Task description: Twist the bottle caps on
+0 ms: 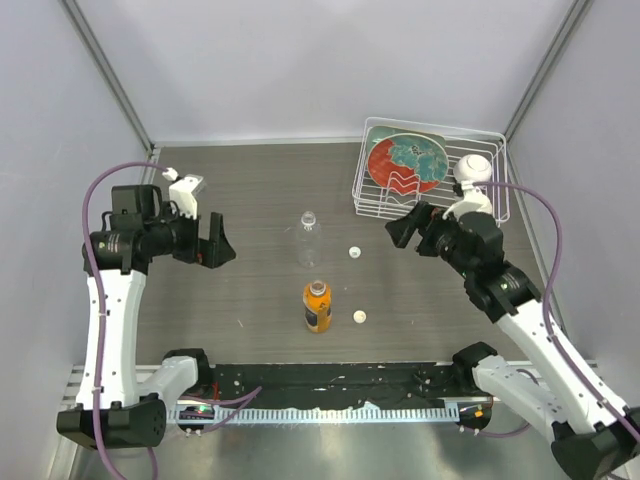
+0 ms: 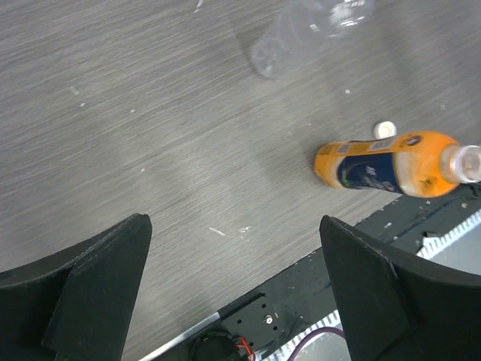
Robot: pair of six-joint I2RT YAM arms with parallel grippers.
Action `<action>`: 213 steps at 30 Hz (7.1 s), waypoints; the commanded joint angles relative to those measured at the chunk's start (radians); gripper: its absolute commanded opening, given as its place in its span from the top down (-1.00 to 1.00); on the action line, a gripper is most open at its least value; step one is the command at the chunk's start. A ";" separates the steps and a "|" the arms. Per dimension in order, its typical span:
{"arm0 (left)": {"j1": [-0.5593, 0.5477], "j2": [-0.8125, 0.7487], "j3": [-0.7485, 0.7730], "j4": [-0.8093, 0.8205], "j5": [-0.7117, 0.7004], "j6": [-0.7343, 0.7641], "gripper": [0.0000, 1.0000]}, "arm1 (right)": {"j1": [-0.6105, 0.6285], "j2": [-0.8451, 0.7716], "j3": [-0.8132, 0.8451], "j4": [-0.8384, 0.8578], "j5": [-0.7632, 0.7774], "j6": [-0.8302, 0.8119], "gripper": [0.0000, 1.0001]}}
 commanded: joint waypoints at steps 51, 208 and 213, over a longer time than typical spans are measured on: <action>-1.125 0.968 0.338 0.337 -0.310 -0.003 0.58 | 0.000 -0.266 0.305 -0.361 0.531 0.071 -0.02; -1.180 0.124 -0.171 1.352 -0.741 0.629 1.00 | 0.138 0.255 -0.132 1.068 -0.293 1.050 0.06; -1.180 0.124 -0.182 1.358 -0.740 0.629 1.00 | 0.150 0.260 -0.122 1.068 -0.302 1.047 0.10</action>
